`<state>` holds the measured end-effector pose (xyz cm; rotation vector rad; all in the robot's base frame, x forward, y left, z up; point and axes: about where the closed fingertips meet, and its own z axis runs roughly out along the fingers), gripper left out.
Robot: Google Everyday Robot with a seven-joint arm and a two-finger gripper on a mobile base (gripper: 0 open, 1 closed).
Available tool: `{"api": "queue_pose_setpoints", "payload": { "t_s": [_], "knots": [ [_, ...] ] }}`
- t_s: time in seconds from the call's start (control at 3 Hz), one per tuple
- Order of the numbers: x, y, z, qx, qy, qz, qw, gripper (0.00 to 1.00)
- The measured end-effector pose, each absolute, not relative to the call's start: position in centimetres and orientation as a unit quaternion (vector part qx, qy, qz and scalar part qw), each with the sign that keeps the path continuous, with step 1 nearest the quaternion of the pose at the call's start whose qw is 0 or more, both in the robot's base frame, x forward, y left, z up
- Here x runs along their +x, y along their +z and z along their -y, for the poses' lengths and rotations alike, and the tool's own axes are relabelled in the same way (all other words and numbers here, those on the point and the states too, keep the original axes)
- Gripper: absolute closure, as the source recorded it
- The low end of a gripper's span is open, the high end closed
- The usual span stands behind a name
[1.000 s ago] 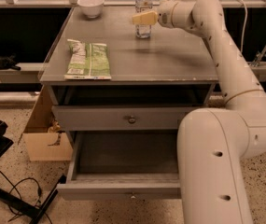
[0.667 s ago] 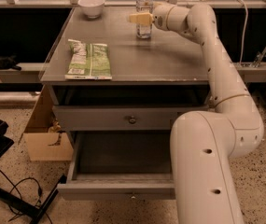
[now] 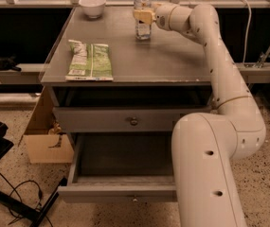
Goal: Place blue plastic bottle into middle drawer
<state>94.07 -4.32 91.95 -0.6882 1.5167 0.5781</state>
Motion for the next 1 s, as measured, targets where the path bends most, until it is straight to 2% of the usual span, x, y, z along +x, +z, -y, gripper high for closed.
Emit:
{"api": "queue_pose_setpoints", "payload": {
  "t_s": [0.33, 1.0],
  "knots": [
    [94.1, 91.9, 4.3, -0.301, 0.253, -0.664, 0.636, 0.96],
    [89.5, 97.2, 8.2, -0.341, 0.256, -0.632, 0.647, 1.0]
  ]
}}
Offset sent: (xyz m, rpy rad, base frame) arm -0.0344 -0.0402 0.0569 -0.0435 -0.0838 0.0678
